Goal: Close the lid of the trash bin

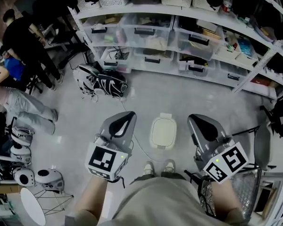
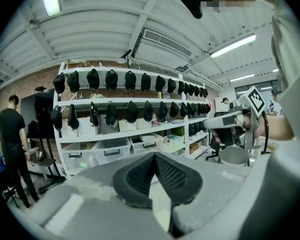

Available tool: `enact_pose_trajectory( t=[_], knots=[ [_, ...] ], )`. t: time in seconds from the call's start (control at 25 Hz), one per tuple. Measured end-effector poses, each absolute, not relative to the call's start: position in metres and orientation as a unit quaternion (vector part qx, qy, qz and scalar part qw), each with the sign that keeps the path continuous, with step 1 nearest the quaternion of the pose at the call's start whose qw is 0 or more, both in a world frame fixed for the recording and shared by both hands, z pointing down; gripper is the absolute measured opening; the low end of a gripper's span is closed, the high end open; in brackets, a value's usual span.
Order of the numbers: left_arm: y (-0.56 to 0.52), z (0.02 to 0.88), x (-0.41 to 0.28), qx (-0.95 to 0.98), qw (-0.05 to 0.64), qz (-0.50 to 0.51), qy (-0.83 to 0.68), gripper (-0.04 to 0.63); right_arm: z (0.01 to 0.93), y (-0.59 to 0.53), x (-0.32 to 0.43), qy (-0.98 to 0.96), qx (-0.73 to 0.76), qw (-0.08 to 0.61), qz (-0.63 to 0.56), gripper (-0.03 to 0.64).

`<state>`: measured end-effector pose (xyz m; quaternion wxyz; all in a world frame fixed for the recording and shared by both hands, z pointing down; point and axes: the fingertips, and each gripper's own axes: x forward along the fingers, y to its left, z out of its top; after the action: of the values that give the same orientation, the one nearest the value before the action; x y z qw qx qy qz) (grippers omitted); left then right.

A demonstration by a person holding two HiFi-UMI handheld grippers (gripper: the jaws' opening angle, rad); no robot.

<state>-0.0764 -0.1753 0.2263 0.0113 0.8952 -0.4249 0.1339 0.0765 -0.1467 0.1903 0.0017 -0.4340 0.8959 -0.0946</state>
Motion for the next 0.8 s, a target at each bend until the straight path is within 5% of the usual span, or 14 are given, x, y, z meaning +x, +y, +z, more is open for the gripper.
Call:
enact_pose_trajectory(
  t=[0.32, 0.8],
  knots=[
    [-0.150, 0.175, -0.062, 0.897, -0.032, 0.097, -0.431, 0.002, 0.128, -0.114, 0.076, 0.909, -0.417, 0.011, -0.018, 0.003],
    [-0.137, 0.157, -0.049, 0.899, -0.035, 0.093, -0.426, 0.002, 0.152, -0.116, 0.087, 0.909, -0.414, -0.013, -0.047, 0.003]
  ],
)
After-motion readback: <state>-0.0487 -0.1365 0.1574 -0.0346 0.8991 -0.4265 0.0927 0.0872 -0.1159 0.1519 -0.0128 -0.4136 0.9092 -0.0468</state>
